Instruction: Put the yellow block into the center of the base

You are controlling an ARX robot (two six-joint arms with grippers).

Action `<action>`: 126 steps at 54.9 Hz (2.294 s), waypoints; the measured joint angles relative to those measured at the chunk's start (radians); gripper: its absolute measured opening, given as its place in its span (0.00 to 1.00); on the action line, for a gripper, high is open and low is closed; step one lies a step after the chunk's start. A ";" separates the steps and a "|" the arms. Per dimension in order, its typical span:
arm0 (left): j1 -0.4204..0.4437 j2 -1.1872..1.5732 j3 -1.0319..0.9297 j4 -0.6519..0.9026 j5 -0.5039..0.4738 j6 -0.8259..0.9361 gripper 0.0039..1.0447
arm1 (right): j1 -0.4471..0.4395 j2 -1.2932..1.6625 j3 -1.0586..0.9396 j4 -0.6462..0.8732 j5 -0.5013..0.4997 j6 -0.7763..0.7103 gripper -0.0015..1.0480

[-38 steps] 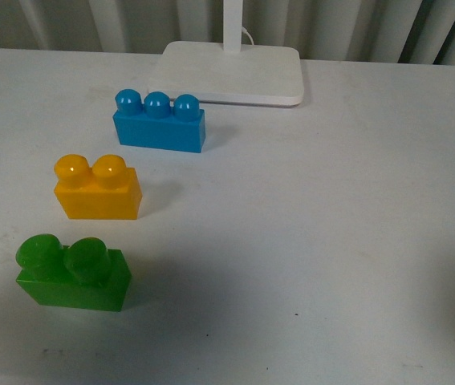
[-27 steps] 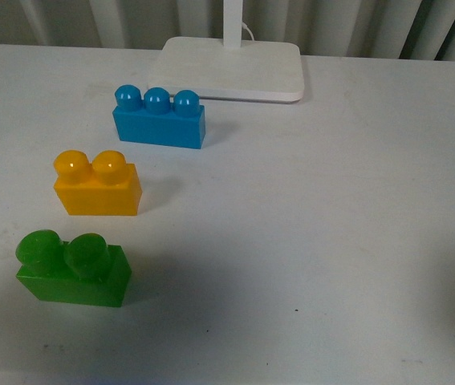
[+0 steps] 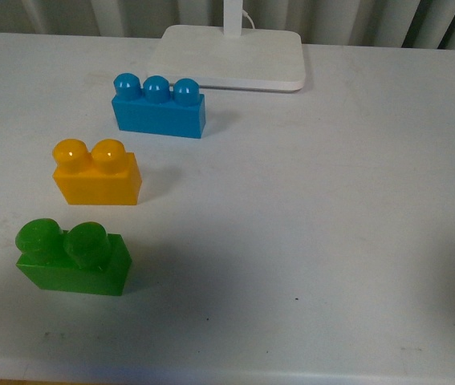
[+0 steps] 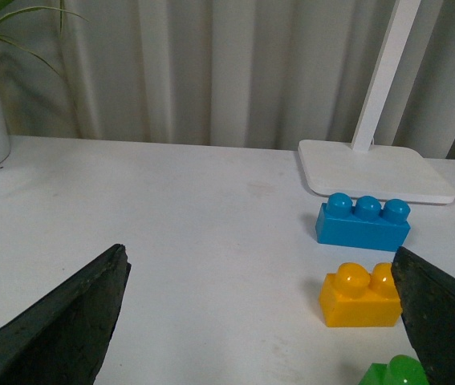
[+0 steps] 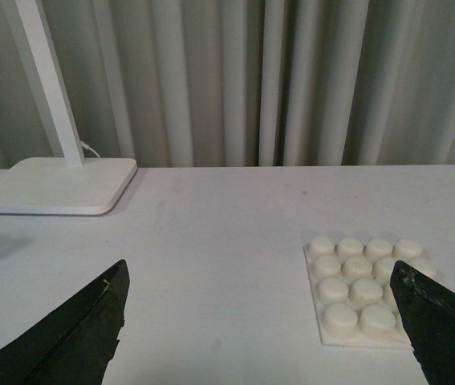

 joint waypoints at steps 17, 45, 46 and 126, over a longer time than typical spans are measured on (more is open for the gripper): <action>0.000 0.000 0.000 0.000 0.000 0.000 0.94 | 0.000 0.000 0.000 0.000 0.000 0.000 0.91; 0.000 0.000 0.000 0.000 0.000 0.000 0.94 | -0.184 0.339 0.117 -0.026 -0.093 -0.011 0.91; 0.000 0.000 0.000 0.000 0.000 0.000 0.94 | -0.194 0.360 0.126 -0.020 -0.097 -0.014 0.91; 0.000 0.000 0.000 0.000 0.000 0.000 0.94 | -0.388 1.715 0.802 0.116 -0.053 -0.328 0.91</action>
